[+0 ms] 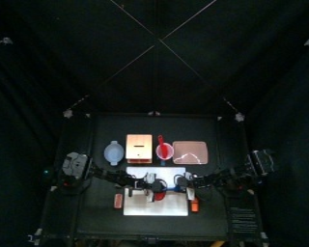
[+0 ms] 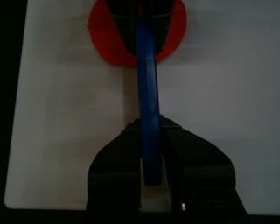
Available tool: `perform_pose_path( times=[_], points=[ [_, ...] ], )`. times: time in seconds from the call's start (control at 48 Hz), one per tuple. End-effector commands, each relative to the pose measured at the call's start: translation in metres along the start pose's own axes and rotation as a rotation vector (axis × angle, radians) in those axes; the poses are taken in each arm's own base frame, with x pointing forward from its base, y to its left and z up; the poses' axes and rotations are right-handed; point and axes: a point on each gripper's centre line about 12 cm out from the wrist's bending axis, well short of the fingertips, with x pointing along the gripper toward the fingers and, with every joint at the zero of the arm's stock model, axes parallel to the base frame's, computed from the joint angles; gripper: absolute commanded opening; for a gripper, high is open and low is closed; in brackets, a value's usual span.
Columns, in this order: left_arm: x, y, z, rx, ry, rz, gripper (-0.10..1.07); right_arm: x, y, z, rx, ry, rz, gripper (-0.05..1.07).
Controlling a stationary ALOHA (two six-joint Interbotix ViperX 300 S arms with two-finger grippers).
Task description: Cut dough with pizza cutter
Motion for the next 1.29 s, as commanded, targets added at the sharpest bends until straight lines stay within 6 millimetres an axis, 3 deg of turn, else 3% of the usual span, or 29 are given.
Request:
perform_pose_path(
  times=[0.0,0.396,0.896,1.271],
  points=[
    [0.000,-0.005,0.010,0.011,-0.021,-0.009,0.46,-0.006,0.002,0.003,0.001,-0.010,0.007,0.34],
    [0.011,-0.004,0.016,0.010,-0.036,-0.006,0.46,-0.022,0.001,-0.004,0.000,0.011,0.011,0.34],
    [0.032,-0.004,0.020,0.009,-0.047,-0.004,0.46,-0.029,0.002,-0.022,-0.006,0.094,0.014,0.34],
    [0.036,-0.001,0.021,0.004,-0.043,0.000,0.46,-0.043,0.002,-0.024,-0.002,0.101,0.019,0.34]
  ],
)
